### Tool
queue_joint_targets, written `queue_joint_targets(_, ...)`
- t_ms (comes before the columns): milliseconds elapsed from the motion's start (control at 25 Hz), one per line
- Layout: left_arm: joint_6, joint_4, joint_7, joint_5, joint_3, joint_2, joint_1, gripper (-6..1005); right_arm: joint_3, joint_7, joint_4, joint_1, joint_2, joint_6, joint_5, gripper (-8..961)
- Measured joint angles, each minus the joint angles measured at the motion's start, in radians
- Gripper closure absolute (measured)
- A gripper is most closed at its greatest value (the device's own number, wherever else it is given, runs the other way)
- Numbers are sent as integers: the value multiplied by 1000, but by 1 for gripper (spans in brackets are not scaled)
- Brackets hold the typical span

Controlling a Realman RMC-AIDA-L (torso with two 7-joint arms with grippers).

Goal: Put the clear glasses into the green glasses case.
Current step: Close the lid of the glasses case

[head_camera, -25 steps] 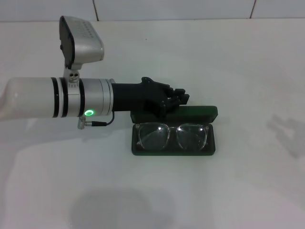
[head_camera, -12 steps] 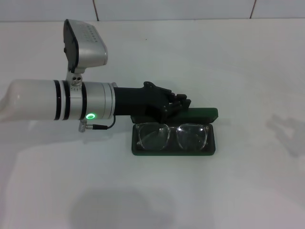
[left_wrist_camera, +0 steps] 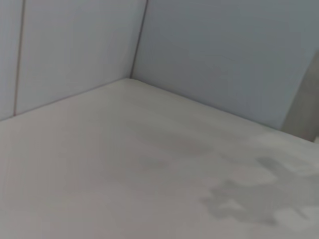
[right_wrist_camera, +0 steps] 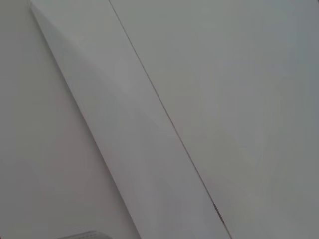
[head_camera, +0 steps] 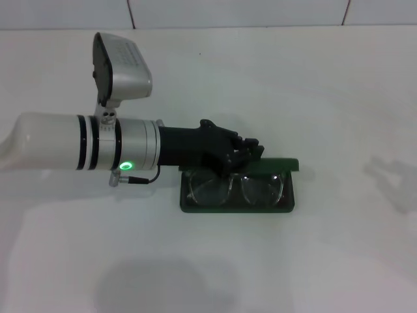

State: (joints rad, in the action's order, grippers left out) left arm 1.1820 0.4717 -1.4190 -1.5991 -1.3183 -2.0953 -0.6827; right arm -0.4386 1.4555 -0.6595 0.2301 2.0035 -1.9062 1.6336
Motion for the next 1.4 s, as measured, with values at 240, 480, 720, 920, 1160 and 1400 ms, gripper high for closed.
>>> queue_joint_targets(240, 1, -1, 0, -3, -15, 0, 4, 785, 0, 0, 1, 0, 0, 0, 0, 750)
queue_joint_targets(480, 4, -1, 12, 0, -26, 0, 14, 774, 0, 0, 2, 0, 0, 1, 0, 750)
queue_joint_targets(720, 31, -1, 13, -5, -27, 1, 24, 763, 0, 0, 1, 2, 0, 1, 0, 750)
queue_joint_targets(920, 48, -1, 15, -6, -27, 3, 31, 754, 0, 0, 1, 4, 0, 1, 0, 750)
queue_joint_targets(1160, 56, -1, 15, -17, -27, 3, 38, 744, 0, 0, 1, 6, 0, 1, 0, 750)
queue_joint_targets(1400, 56, -10, 15, -20, -28, 3, 39, 733, 0, 0, 1, 6, 0, 1, 0, 750)
